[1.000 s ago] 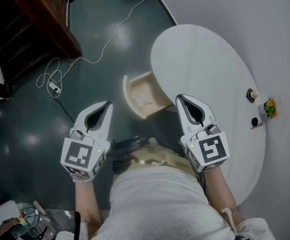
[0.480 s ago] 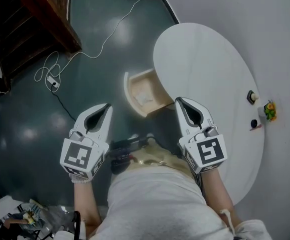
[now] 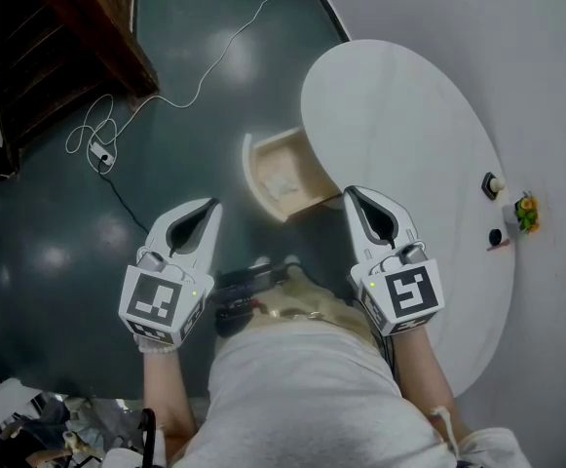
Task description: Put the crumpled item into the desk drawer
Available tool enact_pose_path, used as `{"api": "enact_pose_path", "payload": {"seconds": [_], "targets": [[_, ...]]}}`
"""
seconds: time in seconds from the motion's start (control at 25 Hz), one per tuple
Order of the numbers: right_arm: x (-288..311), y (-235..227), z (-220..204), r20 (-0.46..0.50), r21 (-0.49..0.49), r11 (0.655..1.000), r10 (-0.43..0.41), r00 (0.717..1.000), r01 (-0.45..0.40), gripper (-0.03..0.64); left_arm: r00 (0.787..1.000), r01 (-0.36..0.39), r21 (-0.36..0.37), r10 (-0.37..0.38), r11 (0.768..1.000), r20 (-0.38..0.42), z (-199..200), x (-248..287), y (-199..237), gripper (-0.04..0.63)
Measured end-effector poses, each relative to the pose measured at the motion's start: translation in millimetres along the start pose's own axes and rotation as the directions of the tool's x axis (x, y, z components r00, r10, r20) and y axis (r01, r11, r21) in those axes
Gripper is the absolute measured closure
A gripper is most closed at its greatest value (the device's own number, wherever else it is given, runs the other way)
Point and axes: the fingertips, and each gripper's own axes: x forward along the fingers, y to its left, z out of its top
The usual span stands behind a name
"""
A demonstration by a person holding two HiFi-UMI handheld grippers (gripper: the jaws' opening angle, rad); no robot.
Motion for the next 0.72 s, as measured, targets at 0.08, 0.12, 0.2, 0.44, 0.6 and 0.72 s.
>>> {"api": "enact_pose_path", "payload": {"seconds": [0.08,0.12,0.2,0.44,0.6,0.72], "targets": [[-1.2,1.3,0.8,0.001,0.0,1.0,-0.002,1.0,0.002,0.612,1.0,0.0,0.0,0.0,1.0,0.0,-0.8,-1.5,-1.0,0.598],[-1.9,1.9,1.4,0.001,0.0,1.0,-0.002,1.0,0.002,0.612,1.0,0.0,0.0,0.0,1.0,0.0,-0.7,-2.2,-1.3,0.598],[-3.6,3.0,2.1,-0.002,0.003,1.0,-0.002,1.0,0.002,0.612,1.0,0.001,-0.001,-0.001,1.0,-0.001,-0.5,-3.7,-2.3,0.598],[-6.9,5.8,0.1,-0.002,-0.006,1.0,0.03,1.0,-0.03,0.612,1.0,0.005,0.001,-0.005,1.0,-0.001,3.6,-3.6,-5.3,0.598],[-7.8,6.0,2.2,-0.005,-0.009,1.0,0.019,1.0,-0.019,0.612,1.0,0.003,0.005,-0.003,1.0,0.001,3.6,-5.0,-6.4,0.598],[-8.0,4.4,2.3,-0.017,-0.01,1.0,0.011,1.0,-0.011,0.612,1.0,0.005,0.008,-0.005,1.0,-0.001,4.4,-3.7,-6.9,0.598]]}}
